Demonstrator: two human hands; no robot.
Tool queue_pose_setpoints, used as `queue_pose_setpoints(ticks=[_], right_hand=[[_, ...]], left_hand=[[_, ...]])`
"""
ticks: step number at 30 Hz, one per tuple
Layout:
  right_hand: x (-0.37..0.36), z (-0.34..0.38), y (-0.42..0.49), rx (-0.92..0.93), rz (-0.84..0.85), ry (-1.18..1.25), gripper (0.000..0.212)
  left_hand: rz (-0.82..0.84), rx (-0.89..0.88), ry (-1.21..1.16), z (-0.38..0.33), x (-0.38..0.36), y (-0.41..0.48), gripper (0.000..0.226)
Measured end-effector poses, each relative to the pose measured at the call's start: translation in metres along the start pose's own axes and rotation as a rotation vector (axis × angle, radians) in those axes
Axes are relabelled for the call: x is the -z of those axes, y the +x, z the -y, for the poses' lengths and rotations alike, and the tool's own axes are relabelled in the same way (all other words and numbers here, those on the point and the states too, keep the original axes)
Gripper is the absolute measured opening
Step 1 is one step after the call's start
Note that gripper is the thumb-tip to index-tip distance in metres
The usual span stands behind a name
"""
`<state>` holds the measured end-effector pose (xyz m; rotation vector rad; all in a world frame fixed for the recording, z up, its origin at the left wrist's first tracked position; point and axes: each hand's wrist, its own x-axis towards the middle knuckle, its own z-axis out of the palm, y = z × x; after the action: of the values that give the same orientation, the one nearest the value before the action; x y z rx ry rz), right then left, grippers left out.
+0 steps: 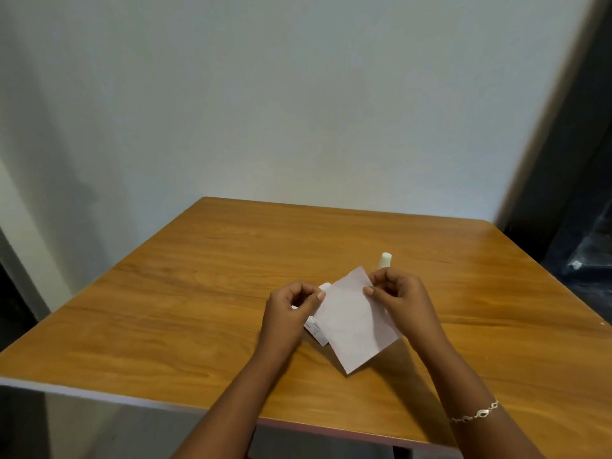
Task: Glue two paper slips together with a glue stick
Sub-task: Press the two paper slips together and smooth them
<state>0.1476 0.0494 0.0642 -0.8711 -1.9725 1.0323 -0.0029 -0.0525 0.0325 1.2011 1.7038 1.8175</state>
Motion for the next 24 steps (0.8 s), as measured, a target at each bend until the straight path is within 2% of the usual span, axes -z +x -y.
queue_pose_setpoints(ticks=[3, 6, 8, 12, 14, 20, 24], right_hand=[[-0.002, -0.011, -0.003, -0.011, -0.100, 0.083, 0.004], [0.000, -0.023, -0.008, -0.011, -0.178, 0.196, 0.009], [0.000, -0.029, -0.012, -0.007, -0.218, 0.236, 0.018], [0.000, -0.037, -0.013, -0.019, -0.254, 0.261, 0.025], [0.000, -0.038, -0.013, -0.017, -0.249, 0.268, 0.025], [0.000, -0.041, -0.014, -0.027, -0.204, 0.269, 0.026], [-0.003, -0.041, -0.012, -0.043, -0.152, 0.290, 0.017]], left_hand=[[-0.117, 0.075, 0.113, 0.006, 0.010, 0.012, 0.015], [-0.162, 0.170, 0.373, 0.018, 0.022, 0.027, 0.010], [-0.123, 0.206, 0.560, 0.022, 0.020, 0.035, 0.015], [0.079, 0.288, 0.965, 0.018, 0.002, 0.045, 0.051], [0.126, 0.311, 1.076, 0.014, -0.006, 0.046, 0.059], [0.182, 0.353, 1.070, 0.012, -0.008, 0.048, 0.047], [0.131, 0.261, 0.936, 0.017, -0.004, 0.044, 0.035]])
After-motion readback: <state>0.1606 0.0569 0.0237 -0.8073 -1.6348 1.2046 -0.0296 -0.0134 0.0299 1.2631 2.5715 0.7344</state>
